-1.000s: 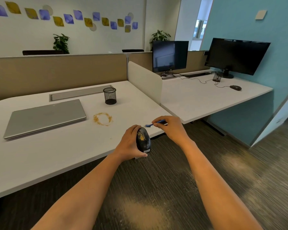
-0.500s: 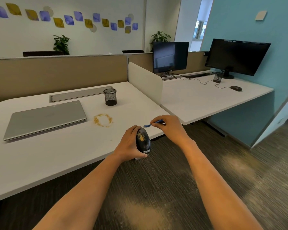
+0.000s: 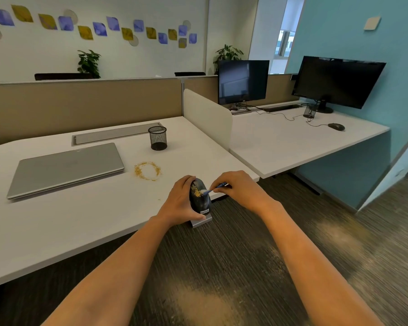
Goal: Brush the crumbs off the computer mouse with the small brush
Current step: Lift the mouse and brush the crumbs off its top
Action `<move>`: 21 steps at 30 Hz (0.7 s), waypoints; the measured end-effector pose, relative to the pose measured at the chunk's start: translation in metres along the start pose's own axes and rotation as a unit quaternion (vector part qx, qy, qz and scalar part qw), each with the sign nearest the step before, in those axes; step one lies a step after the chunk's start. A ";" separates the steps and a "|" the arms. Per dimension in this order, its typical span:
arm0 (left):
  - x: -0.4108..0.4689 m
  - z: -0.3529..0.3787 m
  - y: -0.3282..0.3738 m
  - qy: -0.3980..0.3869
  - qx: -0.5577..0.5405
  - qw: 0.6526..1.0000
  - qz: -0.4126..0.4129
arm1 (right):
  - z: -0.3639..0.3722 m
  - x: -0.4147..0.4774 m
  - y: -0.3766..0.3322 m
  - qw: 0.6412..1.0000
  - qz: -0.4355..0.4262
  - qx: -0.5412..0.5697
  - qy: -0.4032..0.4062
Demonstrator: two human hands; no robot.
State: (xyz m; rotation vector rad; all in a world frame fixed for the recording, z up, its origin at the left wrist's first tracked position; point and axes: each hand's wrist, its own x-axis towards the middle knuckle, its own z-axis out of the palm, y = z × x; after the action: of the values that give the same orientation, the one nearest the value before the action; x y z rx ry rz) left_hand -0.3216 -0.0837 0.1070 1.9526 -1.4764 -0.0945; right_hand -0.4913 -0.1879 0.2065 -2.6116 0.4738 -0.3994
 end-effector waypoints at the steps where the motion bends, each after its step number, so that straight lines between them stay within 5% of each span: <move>1: 0.000 0.000 -0.001 -0.002 0.000 1.000 -0.004 | -0.002 -0.003 0.002 1.000 -0.002 -0.009 -0.008; 10: 0.000 0.002 -0.001 -0.007 -0.001 1.000 -0.001 | 0.003 0.006 -0.004 0.997 -0.017 0.025 0.066; 21: -0.002 -0.004 -0.011 -0.005 0.006 1.000 -0.016 | 0.015 -0.013 0.002 0.998 -0.027 -0.045 -0.021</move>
State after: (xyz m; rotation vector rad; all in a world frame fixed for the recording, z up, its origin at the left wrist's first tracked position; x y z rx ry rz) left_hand -0.3116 -0.0787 0.1039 1.9881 -1.4538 -0.1103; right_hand -0.4985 -0.1788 0.1905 -2.7191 0.4186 -0.3484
